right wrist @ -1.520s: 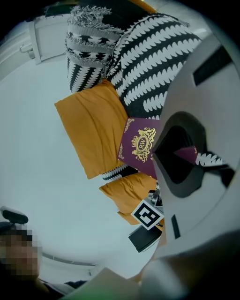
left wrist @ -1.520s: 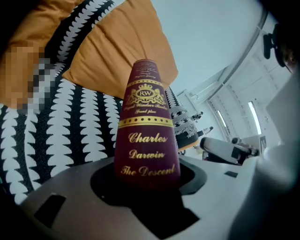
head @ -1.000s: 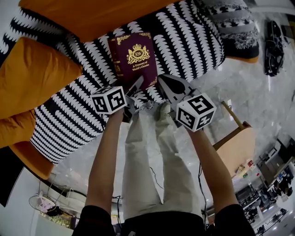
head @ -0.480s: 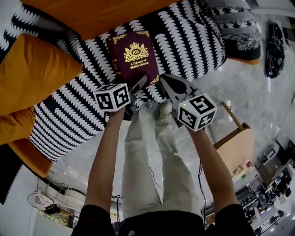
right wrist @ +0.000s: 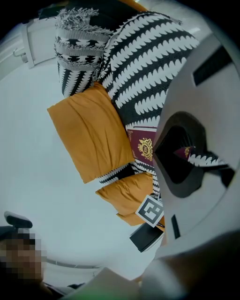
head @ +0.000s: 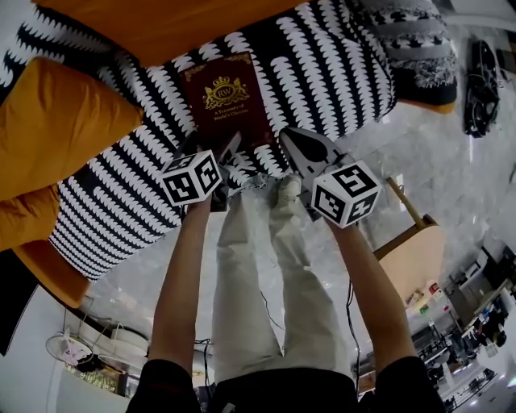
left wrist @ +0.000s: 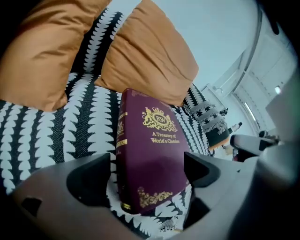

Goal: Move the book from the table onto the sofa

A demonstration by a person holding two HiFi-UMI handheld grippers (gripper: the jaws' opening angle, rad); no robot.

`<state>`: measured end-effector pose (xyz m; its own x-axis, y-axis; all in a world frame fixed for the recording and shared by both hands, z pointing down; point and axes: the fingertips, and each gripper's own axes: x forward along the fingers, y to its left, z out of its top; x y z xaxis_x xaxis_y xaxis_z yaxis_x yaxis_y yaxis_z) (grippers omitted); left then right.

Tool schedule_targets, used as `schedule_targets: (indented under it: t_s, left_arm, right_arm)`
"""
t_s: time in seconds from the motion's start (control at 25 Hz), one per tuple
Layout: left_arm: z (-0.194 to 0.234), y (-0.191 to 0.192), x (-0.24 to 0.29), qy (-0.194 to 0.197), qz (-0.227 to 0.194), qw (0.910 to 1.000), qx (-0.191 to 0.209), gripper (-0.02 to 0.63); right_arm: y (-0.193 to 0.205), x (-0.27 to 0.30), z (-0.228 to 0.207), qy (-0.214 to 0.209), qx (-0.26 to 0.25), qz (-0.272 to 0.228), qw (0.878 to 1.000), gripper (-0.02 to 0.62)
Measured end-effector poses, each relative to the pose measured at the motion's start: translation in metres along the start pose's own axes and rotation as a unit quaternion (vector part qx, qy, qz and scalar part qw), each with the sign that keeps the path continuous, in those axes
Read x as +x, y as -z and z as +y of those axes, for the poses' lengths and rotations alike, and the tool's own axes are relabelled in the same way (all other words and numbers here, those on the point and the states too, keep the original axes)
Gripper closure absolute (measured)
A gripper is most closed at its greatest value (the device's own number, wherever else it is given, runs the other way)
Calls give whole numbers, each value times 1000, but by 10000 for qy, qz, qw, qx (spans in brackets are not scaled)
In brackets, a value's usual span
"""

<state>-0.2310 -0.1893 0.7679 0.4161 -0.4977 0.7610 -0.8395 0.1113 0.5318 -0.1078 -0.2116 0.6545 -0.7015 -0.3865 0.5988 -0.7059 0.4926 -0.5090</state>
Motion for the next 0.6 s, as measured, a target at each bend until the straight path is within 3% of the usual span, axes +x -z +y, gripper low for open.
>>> schedule_targets:
  t_s: [0.28,0.6]
  left_arm:
    - [0,7,-14,-105,-36,9998,135,126]
    - [-38,-17,-50,-27,-197,9988,437,127]
  right_arm:
    - [0,-4,-5,25,-4,48,10000,578]
    - [-34,-32,4,-42,-104,-133,9998,578]
